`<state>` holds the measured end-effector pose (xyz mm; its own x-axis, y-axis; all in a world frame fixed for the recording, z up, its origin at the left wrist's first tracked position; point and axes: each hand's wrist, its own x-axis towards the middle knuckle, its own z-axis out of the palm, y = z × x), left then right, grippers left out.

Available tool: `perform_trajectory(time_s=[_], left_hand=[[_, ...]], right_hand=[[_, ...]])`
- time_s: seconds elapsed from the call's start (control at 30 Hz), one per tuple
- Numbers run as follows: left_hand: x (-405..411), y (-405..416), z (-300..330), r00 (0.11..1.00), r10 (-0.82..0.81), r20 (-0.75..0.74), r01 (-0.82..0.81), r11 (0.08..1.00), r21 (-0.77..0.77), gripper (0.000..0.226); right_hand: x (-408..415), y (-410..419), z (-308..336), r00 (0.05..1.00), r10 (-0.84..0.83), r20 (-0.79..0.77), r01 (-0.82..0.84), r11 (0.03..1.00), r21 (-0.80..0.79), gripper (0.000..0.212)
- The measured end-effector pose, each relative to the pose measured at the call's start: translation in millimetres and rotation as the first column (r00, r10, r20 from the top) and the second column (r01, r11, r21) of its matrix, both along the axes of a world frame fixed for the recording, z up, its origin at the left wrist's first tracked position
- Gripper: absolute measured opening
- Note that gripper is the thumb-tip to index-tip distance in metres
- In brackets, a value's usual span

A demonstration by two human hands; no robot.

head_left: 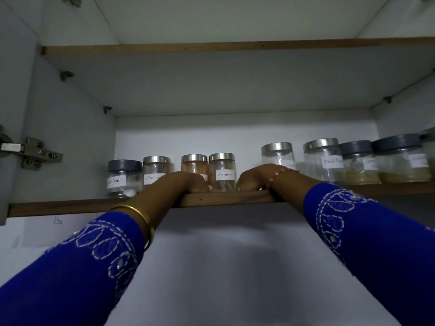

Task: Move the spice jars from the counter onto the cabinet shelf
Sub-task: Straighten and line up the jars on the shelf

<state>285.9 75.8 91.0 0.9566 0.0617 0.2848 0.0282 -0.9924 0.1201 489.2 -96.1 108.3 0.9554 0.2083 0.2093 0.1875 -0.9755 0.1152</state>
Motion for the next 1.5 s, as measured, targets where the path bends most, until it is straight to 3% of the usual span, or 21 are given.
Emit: perform_trajectory(time_s=[0.03,0.1,0.2,0.4,0.57,0.83,1.03,1.23,1.5], left_hand=[[-1.7,-0.3,-1.6,0.999,0.006,0.036,-0.006,1.000,0.006,0.043],[-4.7,0.0,-2.4,0.992,-0.007,0.124,-0.001,0.997,0.071,0.039],[-19.7,-5.5,-3.4,0.982,-0.033,0.185,0.023,0.998,0.056,0.035],[-44.0,-21.4,-13.4,0.926,-0.141,0.350,0.162,0.986,-0.033,0.031],[-42.7,-53.1,-19.2,0.900,-0.220,0.377,0.250,0.968,-0.031,0.029],[-35.5,-138.4,-14.4,0.895,-0.371,0.247,0.402,0.911,-0.087,0.036],[-22.6,-178.6,-10.2,0.907,-0.393,0.153,0.409,0.908,-0.094,0.046],[-15.8,-186.4,-3.5,0.956,-0.292,-0.037,0.292,0.956,-0.013,0.042],[16.5,-178.7,-3.1,0.975,-0.203,-0.085,0.194,0.975,-0.106,0.041]], right_hand=[[-68.8,5.1,-8.8,0.999,0.034,-0.005,-0.033,0.998,0.060,0.042],[-61.6,1.2,-6.0,0.996,0.085,0.013,-0.086,0.984,0.155,0.043],[-189.7,3.5,-13.2,0.986,0.164,0.043,-0.168,0.973,0.159,0.038],[-210.4,-31.0,-23.5,0.983,0.146,0.111,-0.170,0.951,0.260,0.036],[-223.3,-71.3,-29.6,0.980,0.078,0.181,-0.136,0.931,0.339,0.031],[-221.2,-163.7,-36.6,0.941,-0.085,0.327,-0.088,0.872,0.481,0.031],[-215.7,-192.2,-26.7,0.960,0.024,0.278,-0.198,0.762,0.617,0.052],[-191.4,-182.9,-18.3,0.986,0.089,0.138,-0.151,0.825,0.544,0.054],[-165.7,-159.1,-10.6,0.998,0.060,0.028,-0.066,0.950,0.304,0.055]])
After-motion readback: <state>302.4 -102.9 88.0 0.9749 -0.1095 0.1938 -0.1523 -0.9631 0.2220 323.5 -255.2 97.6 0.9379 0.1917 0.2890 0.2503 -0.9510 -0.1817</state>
